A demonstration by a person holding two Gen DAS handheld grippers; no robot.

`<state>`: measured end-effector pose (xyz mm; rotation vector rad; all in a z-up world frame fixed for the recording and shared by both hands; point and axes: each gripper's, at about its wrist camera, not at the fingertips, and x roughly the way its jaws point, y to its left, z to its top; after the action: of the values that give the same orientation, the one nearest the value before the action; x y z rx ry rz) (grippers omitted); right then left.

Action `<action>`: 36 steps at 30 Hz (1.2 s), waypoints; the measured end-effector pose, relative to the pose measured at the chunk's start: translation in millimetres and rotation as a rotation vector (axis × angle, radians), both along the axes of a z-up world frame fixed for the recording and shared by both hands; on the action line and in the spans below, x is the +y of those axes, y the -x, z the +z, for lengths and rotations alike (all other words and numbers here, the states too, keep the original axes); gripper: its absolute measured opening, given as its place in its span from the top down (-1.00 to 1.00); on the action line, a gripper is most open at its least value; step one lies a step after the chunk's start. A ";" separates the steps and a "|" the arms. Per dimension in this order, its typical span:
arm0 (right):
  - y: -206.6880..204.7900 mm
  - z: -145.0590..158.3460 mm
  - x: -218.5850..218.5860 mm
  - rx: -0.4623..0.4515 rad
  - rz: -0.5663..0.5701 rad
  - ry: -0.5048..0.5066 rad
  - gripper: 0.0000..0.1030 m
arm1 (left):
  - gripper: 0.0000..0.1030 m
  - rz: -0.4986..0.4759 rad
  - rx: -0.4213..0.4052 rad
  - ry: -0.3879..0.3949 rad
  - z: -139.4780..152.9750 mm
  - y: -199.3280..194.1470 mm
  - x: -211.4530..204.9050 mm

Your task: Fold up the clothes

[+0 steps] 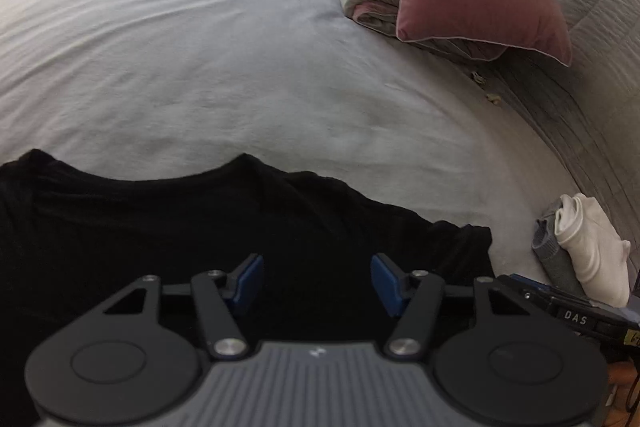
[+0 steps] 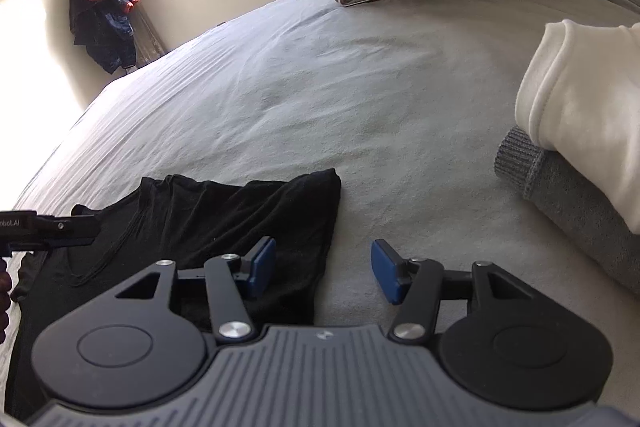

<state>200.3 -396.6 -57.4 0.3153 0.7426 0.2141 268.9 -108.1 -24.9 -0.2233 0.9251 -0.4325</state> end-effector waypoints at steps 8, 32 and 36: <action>-1.3 -9.2 -5.5 -0.011 0.090 -0.095 0.30 | -0.08 -0.151 0.065 0.097 -9.2 -11.6 -88.8; 14.1 0.5 4.4 -0.096 0.229 -0.143 0.86 | -0.11 -0.239 0.190 -0.025 -13.5 -27.6 -160.1; 20.9 10.8 15.8 -0.207 0.275 -0.156 0.86 | 0.13 -0.213 0.142 -0.075 -7.8 -23.1 -153.4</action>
<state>179.4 -380.8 -46.5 0.3325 0.5632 0.5583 292.0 -261.5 -32.8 -0.0877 1.1080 -0.5828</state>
